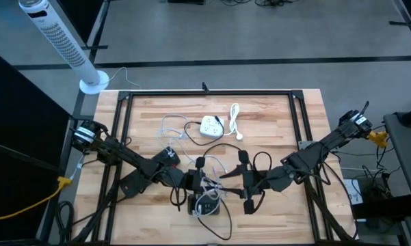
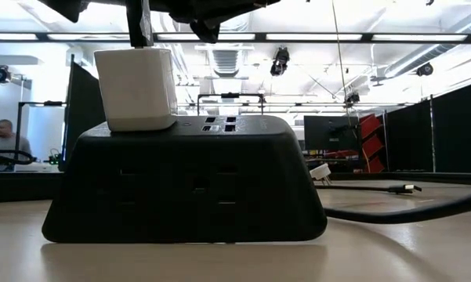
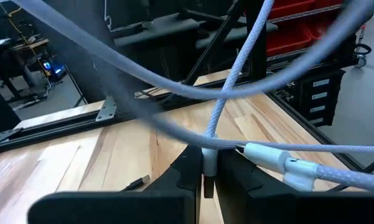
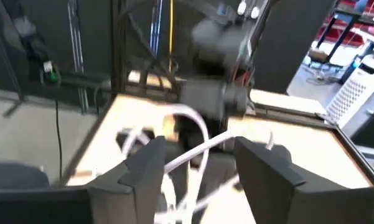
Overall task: Insert USB
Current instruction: Insert the purple charger cable into the bottom black outlet extension
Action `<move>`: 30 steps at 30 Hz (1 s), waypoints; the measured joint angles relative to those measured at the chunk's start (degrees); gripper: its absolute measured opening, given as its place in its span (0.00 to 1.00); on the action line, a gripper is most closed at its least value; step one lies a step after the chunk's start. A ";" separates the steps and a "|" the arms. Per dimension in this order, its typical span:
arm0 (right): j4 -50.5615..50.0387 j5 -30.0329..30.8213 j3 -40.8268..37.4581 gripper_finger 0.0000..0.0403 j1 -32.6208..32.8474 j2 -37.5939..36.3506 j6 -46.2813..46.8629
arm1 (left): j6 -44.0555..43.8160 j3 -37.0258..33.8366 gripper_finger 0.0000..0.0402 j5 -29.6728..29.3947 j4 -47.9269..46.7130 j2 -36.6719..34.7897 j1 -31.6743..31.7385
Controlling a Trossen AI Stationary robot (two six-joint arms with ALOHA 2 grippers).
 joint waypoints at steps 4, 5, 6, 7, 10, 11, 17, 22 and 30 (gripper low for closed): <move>-4.20 0.98 -0.52 0.47 0.90 -0.37 -0.25 | -0.53 -0.01 0.05 0.00 -1.32 -1.14 -0.15; -5.14 1.48 -0.71 0.48 1.33 -0.37 0.01 | -0.57 -0.07 0.05 -0.02 -1.49 -1.70 -0.32; -6.08 2.73 -0.96 0.48 1.87 -0.37 0.26 | -0.57 -0.28 0.05 -0.03 -1.33 -2.28 -0.44; -7.06 4.32 -1.22 0.49 2.41 -0.37 0.57 | -0.57 -0.65 0.05 -0.04 -1.28 -3.03 -0.62; -9.21 9.67 -2.01 0.48 4.21 -0.39 0.89 | -0.57 -2.62 0.05 -0.05 -0.49 -5.66 -1.16; -9.36 11.13 -2.12 0.48 4.80 -0.39 0.48 | -0.57 -3.47 0.05 -0.18 -0.45 -6.66 -1.26; -8.13 13.19 -1.26 0.47 8.46 -0.52 -2.06 | -2.09 -10.59 0.05 -7.46 -2.05 -12.56 -1.51; -8.22 13.13 -1.16 0.47 10.42 -0.49 -1.77 | -9.68 -13.51 0.05 -19.90 -16.63 -16.86 -1.45; -8.56 13.12 -2.33 0.46 9.23 0.39 0.03 | -17.09 -8.83 0.05 -29.26 -35.71 -18.56 -1.66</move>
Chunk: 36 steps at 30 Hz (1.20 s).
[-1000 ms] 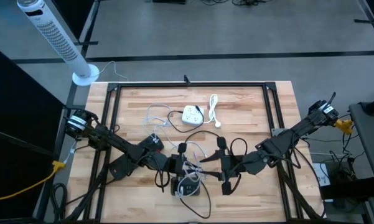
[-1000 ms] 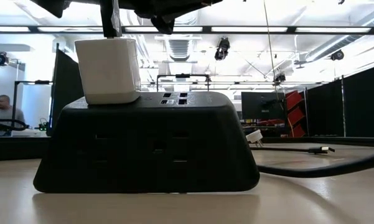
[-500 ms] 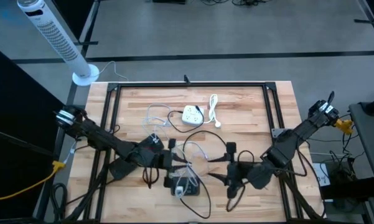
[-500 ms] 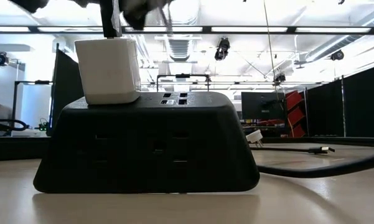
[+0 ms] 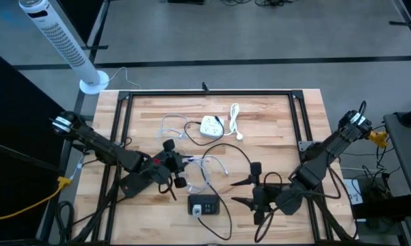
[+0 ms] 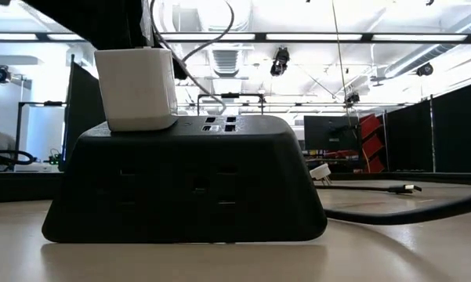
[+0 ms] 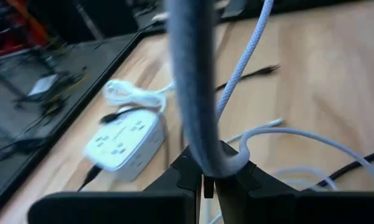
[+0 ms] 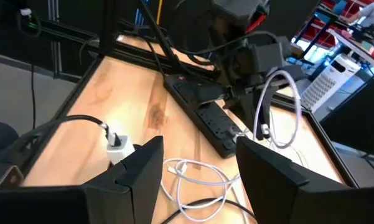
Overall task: Insert USB
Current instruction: Insert the purple charger cable into the bottom black outlet extension
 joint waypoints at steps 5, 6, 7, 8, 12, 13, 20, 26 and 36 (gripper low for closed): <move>0.96 -0.02 -0.68 0.45 -2.09 1.76 -0.02 | -2.32 3.24 0.05 -2.11 -4.56 1.50 -0.32; 1.39 0.00 -0.84 0.45 -2.57 2.42 -0.09 | -1.58 3.41 0.05 -2.04 -3.71 1.76 -0.63; 1.48 0.02 -0.97 0.45 -3.06 3.12 -0.50 | -0.43 3.54 0.05 -1.99 -2.49 2.09 -1.03; 1.44 0.05 -1.11 0.45 -3.58 3.96 -1.19 | 0.90 3.54 0.05 -1.91 -0.83 2.32 -1.51; 2.14 0.55 -1.17 0.43 -5.03 7.46 -3.00 | 7.30 3.32 0.05 -1.20 7.50 2.39 -4.28; 3.12 0.81 -1.19 0.42 -5.37 8.30 -3.43 | 9.13 3.32 0.05 -0.27 9.63 2.39 -5.01; 17.99 0.96 -1.15 0.40 -7.28 13.10 -11.76 | 18.29 3.28 0.05 5.98 22.20 4.09 -7.76; 25.88 0.65 -1.04 0.37 -8.64 14.67 -14.56 | 18.82 3.21 0.05 8.64 25.78 7.53 -7.74; 25.90 -1.12 -1.04 0.30 -9.37 14.68 -12.96 | 20.65 4.36 0.05 11.10 30.01 9.45 -7.65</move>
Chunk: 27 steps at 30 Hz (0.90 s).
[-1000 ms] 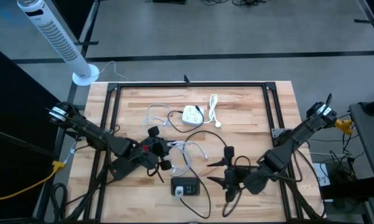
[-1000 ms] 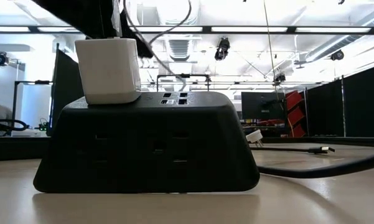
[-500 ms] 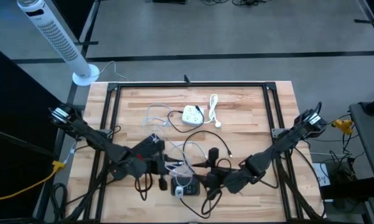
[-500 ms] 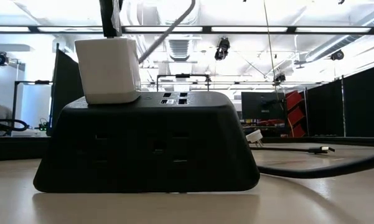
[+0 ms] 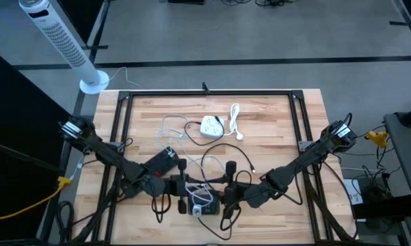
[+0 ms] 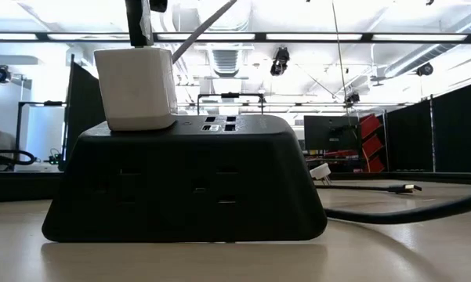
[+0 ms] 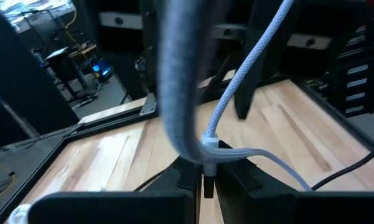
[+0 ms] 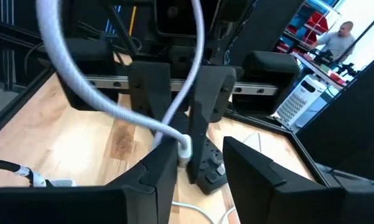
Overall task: Insert USB
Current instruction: Insert the purple charger cable into the bottom black outlet extension
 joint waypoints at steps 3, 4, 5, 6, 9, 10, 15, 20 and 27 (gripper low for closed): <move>-0.02 -0.13 0.00 0.28 -0.02 0.06 0.02 | 1.06 0.78 0.05 0.49 1.24 1.27 -0.02; -0.01 -0.32 0.00 0.27 -0.02 0.06 0.09 | 1.20 1.13 0.05 0.47 1.48 1.62 0.04; 0.02 -0.67 0.00 0.26 -0.02 0.06 0.19 | 1.47 1.51 0.05 0.52 1.50 1.89 0.04; 0.04 -1.35 0.00 0.26 -0.02 0.06 0.54 | 1.73 1.90 0.05 0.51 1.65 2.22 0.09; 0.46 -2.72 0.00 0.24 -0.02 0.06 0.59 | 2.41 2.73 0.05 0.51 1.68 2.79 0.15; 0.55 -2.82 0.00 0.23 -0.02 0.06 0.63 | 2.43 2.94 0.05 0.51 1.64 2.84 0.15; 0.82 -2.90 0.00 0.18 -0.02 0.06 0.59 | 2.43 3.07 0.05 0.51 1.59 2.84 0.15; 0.49 -2.89 0.00 0.03 -0.02 0.06 0.13 | 2.41 3.05 0.05 0.49 1.53 2.84 0.15; 0.74 -2.88 0.00 0.01 -0.02 -0.03 -0.99 | 1.38 3.05 0.10 0.49 1.20 2.82 0.15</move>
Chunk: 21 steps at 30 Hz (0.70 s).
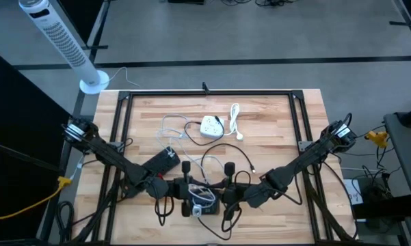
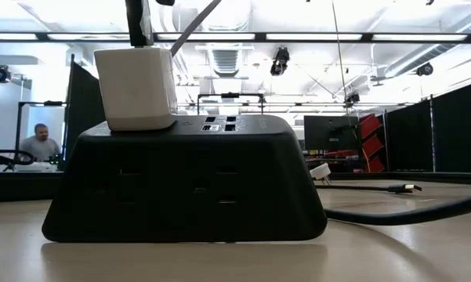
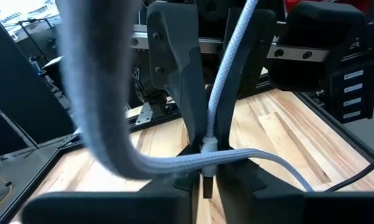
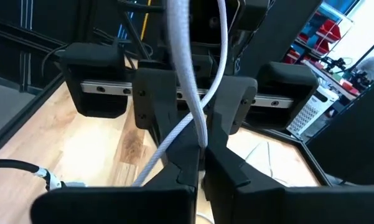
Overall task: Insert USB
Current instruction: Insert the purple charger cable into the bottom black outlet extension
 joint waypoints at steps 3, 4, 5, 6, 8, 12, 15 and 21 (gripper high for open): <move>0.14 0.00 0.00 0.00 0.01 -0.09 -0.63 | -1.15 -0.02 0.17 -0.01 -0.10 0.00 0.00; 0.14 -0.02 0.00 0.00 0.03 -0.11 -0.67 | -1.16 -0.02 0.19 -0.01 -0.13 0.00 0.00; 0.14 -0.02 0.00 0.00 0.04 -0.13 -0.67 | -1.16 -0.02 0.21 -0.01 -0.22 0.00 0.00; 0.11 -0.02 0.00 0.00 0.13 -0.24 -0.67 | -1.19 -0.02 0.22 -0.01 -0.38 0.00 0.00; 0.10 -0.07 0.00 0.00 0.33 -0.55 -1.10 | -1.34 -0.02 0.25 -0.02 -1.59 -0.03 0.00; -0.15 -4.06 0.00 0.00 0.59 -1.06 -3.25 | -3.49 0.25 0.29 0.10 -9.37 -0.67 -0.33; -1.31 -12.66 0.00 0.00 0.30 -1.30 -3.18 | -6.43 1.42 0.32 1.15 -16.14 -1.54 -0.69; -2.97 -20.95 0.02 0.00 -0.22 -1.35 -2.75 | -17.42 4.26 0.34 9.27 -29.82 -2.69 -1.15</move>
